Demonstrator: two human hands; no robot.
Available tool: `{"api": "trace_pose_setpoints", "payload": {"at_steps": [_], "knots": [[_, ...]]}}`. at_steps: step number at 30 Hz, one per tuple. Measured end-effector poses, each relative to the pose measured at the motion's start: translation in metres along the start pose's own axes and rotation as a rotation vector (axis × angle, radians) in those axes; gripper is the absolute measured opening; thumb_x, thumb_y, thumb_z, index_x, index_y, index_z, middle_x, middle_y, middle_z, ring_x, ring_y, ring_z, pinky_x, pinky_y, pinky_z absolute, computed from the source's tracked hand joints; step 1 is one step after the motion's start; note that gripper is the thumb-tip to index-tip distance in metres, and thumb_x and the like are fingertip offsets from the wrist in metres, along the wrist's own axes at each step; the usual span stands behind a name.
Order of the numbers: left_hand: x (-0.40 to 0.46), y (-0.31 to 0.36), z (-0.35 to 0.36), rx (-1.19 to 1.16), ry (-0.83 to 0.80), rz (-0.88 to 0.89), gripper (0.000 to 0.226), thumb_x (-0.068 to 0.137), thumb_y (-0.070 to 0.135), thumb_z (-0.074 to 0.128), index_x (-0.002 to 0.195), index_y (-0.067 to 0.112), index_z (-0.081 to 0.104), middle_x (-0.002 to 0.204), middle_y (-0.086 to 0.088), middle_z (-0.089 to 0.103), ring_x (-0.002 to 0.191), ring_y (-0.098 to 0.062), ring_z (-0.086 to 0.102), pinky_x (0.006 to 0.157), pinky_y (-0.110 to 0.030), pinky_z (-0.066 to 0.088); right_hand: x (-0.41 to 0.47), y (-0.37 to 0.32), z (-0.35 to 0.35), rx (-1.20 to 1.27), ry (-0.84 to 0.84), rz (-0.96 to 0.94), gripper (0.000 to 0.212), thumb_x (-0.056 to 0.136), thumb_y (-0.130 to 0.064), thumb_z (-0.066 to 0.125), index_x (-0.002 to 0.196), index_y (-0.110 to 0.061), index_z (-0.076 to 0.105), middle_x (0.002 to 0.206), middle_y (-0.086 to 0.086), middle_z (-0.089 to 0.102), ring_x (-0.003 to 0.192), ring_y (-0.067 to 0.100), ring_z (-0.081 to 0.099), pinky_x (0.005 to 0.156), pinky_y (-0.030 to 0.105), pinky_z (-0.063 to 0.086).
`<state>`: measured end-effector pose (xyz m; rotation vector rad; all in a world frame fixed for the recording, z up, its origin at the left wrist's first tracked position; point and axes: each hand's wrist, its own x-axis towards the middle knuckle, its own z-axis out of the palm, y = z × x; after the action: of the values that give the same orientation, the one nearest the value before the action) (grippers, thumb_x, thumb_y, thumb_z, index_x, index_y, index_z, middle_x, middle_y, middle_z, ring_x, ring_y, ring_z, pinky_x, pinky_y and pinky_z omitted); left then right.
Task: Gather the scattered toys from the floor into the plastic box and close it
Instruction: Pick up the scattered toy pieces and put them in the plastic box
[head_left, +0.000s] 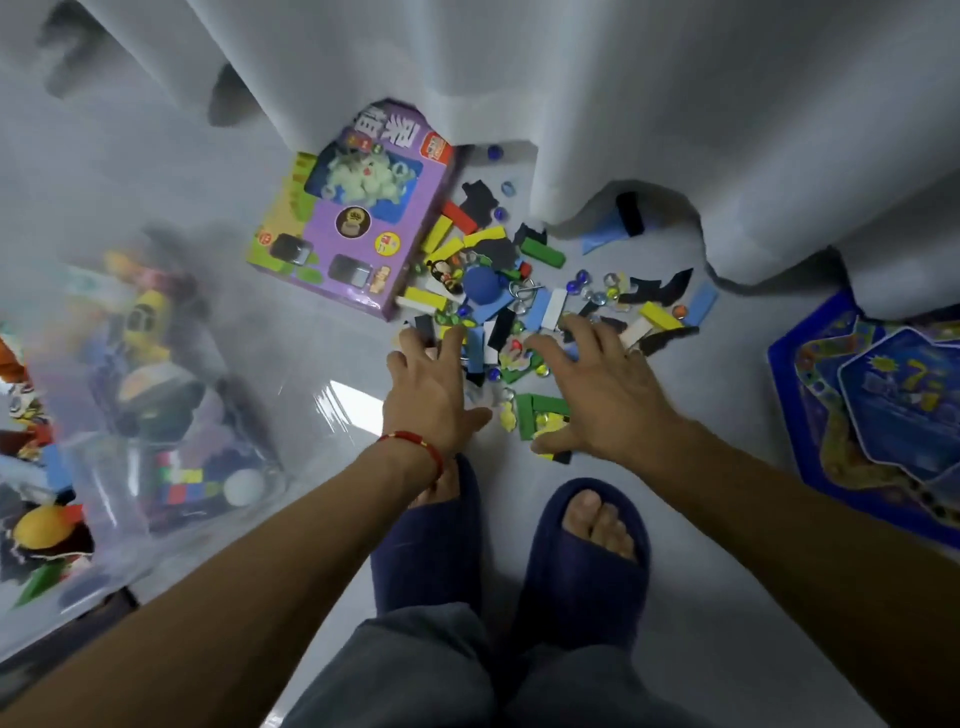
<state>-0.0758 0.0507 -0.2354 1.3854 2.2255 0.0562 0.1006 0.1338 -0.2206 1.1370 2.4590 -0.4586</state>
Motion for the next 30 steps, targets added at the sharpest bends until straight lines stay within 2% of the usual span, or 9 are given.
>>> {"api": "trace_pose_setpoints", "payload": {"at_steps": [3,6,10,15,18,21,25,27,30], "knots": [[-0.002,-0.005,0.016,-0.069,0.092,0.043,0.085,0.07,0.042,0.085,0.138,0.029,0.036,0.138,-0.012,0.027,0.119,-0.034,0.037,0.085,-0.046,0.054,-0.014,-0.004,0.022,0.072,0.07,0.064,0.103,0.058,-0.065,0.083,0.14,-0.028,0.033,0.137,0.008,0.034,0.122,0.031,0.039,0.083,0.045,0.052],[-0.002,-0.012,0.023,-0.119,0.172,0.086,0.06,0.076,0.038,0.082,0.125,0.026,0.049,0.13,-0.01,0.035,0.114,-0.033,0.041,0.083,-0.044,0.053,-0.027,-0.009,0.047,0.168,0.103,0.155,0.095,0.065,-0.065,0.08,0.141,-0.032,0.035,0.135,0.005,0.033,0.12,0.029,0.035,0.072,0.039,0.052],[-0.002,-0.016,0.03,-0.204,0.224,0.104,0.045,0.076,0.027,0.082,0.114,0.018,0.06,0.124,-0.012,0.041,0.108,-0.032,0.049,0.083,-0.039,0.053,-0.027,-0.018,0.066,0.171,0.191,0.171,0.08,0.074,-0.059,0.076,0.142,-0.03,0.043,0.145,0.008,0.034,0.125,0.031,0.035,0.072,0.036,0.051],[-0.001,-0.017,0.031,-0.279,0.218,0.089,0.046,0.072,0.019,0.085,0.112,0.012,0.064,0.123,-0.011,0.046,0.102,-0.028,0.054,0.079,-0.032,0.052,-0.019,-0.013,0.078,0.317,0.276,0.151,0.069,0.074,-0.045,0.083,0.135,-0.025,0.056,0.142,0.005,0.041,0.123,0.031,0.038,0.08,0.037,0.053],[-0.005,-0.016,0.032,-0.314,0.22,0.075,0.045,0.073,0.017,0.084,0.113,0.012,0.063,0.122,-0.009,0.051,0.103,-0.021,0.052,0.08,-0.022,0.042,-0.016,-0.012,0.08,0.356,0.309,0.16,0.069,0.074,-0.039,0.082,0.135,-0.022,0.057,0.142,0.005,0.042,0.122,0.031,0.038,0.083,0.037,0.051],[-0.009,-0.014,0.032,-0.377,0.229,0.066,0.038,0.073,0.014,0.082,0.105,0.014,0.061,0.109,-0.003,0.057,0.095,-0.014,0.052,0.074,-0.015,0.041,-0.017,-0.014,0.078,0.369,0.329,0.171,0.068,0.073,-0.032,0.079,0.136,-0.02,0.056,0.142,0.007,0.041,0.121,0.03,0.037,0.089,0.037,0.048],[-0.018,-0.012,0.029,-0.593,0.227,-0.053,0.023,0.08,0.012,0.078,0.087,0.019,0.056,0.085,0.006,0.063,0.076,-0.009,0.057,0.066,-0.019,0.051,-0.02,-0.02,0.074,0.328,0.366,0.172,0.065,0.07,-0.021,0.074,0.133,-0.02,0.055,0.138,0.011,0.043,0.119,0.032,0.039,0.091,0.04,0.048],[-0.022,-0.012,0.029,-0.644,0.185,-0.103,0.02,0.082,0.018,0.078,0.091,0.021,0.061,0.088,0.007,0.065,0.077,-0.007,0.059,0.068,-0.016,0.051,-0.022,-0.023,0.074,0.327,0.384,0.181,0.06,0.071,-0.015,0.072,0.129,-0.02,0.056,0.135,0.012,0.043,0.118,0.032,0.039,0.09,0.04,0.049],[-0.026,-0.016,0.031,-0.579,0.148,-0.099,0.024,0.085,0.027,0.076,0.108,0.025,0.069,0.103,0.009,0.065,0.089,-0.004,0.06,0.078,-0.018,0.052,-0.022,-0.024,0.075,0.322,0.42,0.198,0.053,0.076,-0.005,0.066,0.126,-0.018,0.058,0.13,0.014,0.045,0.115,0.031,0.042,0.089,0.037,0.049]]}}
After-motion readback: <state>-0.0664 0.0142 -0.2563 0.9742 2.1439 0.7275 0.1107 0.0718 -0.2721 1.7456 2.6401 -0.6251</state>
